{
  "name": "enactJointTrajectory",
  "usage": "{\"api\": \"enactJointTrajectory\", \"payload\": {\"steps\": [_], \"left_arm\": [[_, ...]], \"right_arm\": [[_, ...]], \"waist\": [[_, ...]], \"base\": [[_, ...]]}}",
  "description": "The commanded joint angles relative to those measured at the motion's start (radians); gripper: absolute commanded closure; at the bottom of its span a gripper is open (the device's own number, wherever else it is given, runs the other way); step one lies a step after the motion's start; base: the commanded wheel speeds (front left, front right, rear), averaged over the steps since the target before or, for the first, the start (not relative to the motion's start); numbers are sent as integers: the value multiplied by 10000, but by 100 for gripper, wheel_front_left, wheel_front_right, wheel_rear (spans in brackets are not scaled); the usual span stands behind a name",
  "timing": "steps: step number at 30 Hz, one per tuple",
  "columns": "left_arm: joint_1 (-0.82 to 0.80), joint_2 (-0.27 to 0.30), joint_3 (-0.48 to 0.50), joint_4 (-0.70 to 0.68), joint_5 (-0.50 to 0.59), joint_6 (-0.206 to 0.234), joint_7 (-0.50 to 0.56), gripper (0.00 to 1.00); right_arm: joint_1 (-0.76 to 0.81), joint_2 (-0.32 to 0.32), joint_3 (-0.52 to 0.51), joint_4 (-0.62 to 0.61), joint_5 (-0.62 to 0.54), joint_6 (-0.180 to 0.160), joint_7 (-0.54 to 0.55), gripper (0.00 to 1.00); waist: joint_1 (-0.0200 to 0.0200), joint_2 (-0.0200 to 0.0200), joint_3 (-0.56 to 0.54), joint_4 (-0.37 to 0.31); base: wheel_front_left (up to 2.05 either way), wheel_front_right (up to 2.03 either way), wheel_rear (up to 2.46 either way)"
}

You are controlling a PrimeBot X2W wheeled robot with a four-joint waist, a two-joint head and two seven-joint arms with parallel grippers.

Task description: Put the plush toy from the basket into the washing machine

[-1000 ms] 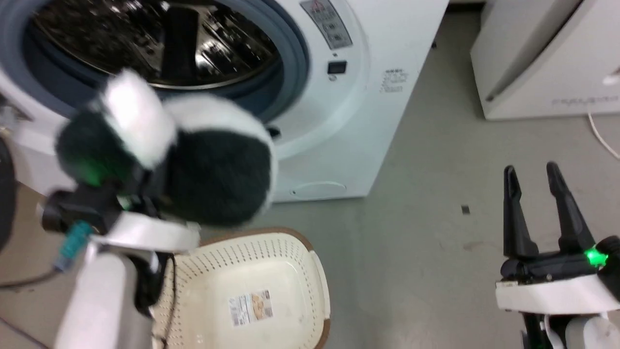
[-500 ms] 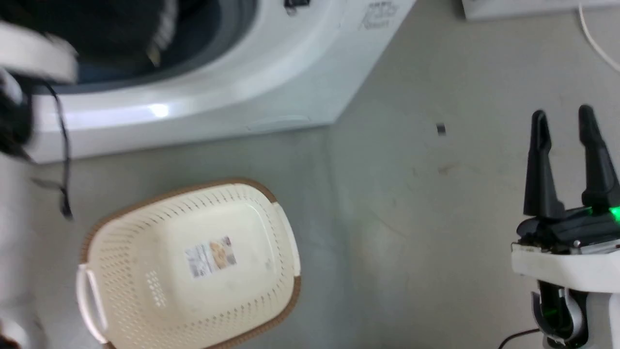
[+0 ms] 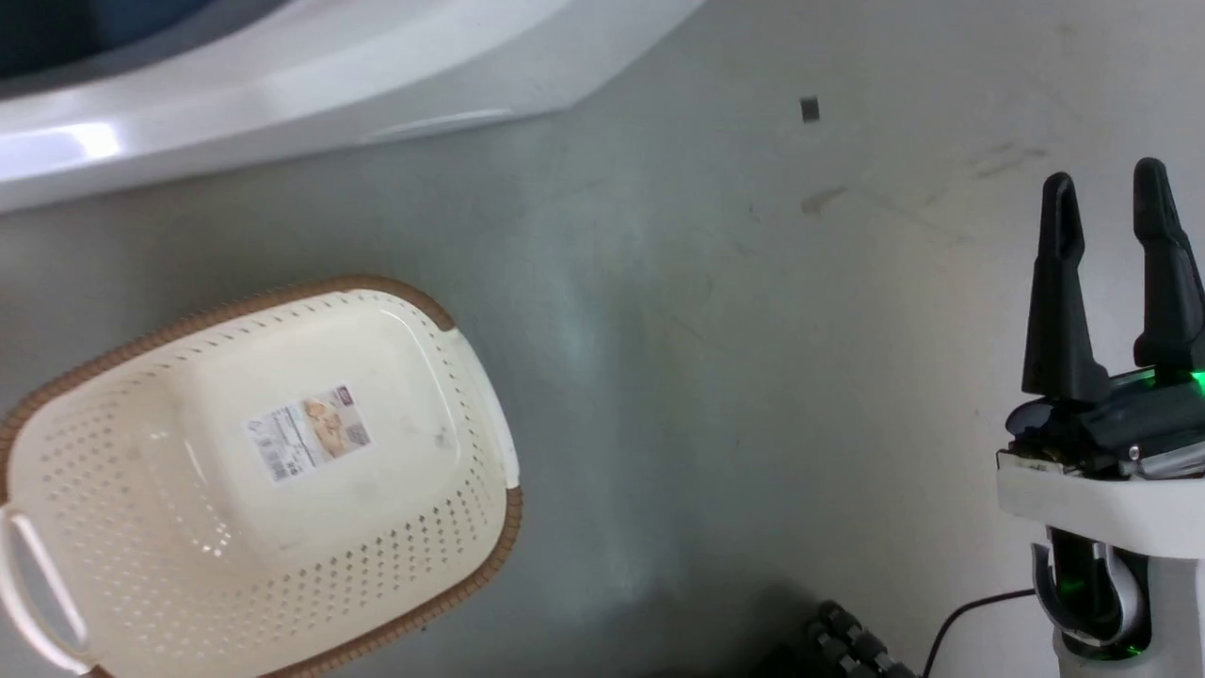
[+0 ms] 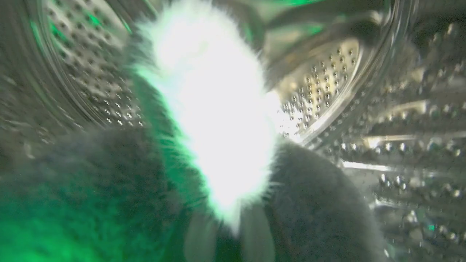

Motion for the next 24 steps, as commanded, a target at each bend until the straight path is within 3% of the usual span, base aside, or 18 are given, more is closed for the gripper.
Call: {"api": "enactJointTrajectory", "payload": {"steps": [1, 8, 14, 15, 16, 17, 24], "left_arm": [[-154, -60, -128, 338, 96, -28, -64, 100], [-144, -32, -1185, 1903, 18, -39, 90, 100], [-15, 83, -2423, 2334, -873, -42, 125, 100], [18, 116, -2619, 2368, -950, -42, 40, 94], [53, 148, -2804, 2403, -1002, -42, -76, 21], [97, 171, -2980, 2447, -1056, -42, -178, 0], [544, 97, -3489, 2728, -1456, -43, -830, 0]], "right_arm": [[-167, 9, 13, -67, 33, -7, -44, 0], [-280, 9, 195, -339, 165, -7, -44, 0], [-281, 9, 190, -321, -36, -7, -44, 0], [-275, 9, 167, -295, -77, -7, -44, 0], [-271, 9, 138, -273, -116, -7, -44, 0], [-266, 9, 120, -244, -156, -7, -44, 0], [-175, 9, 155, -2, -451, -7, -44, 0]], "waist": [[-2, 0, 254, -114], [-2, 0, 387, -148], [-2, 0, 204, 37], [-2, 0, 132, 78], [-2, 0, 49, 124], [-2, 0, -48, 169], [-2, 0, -952, 493]], "base": [[0, 0, 0], [0, 0, 0], [0, 0, 0], [0, 0, 0], [0, 0, 0], [0, 0, 0], [0, 0, 0]]}}
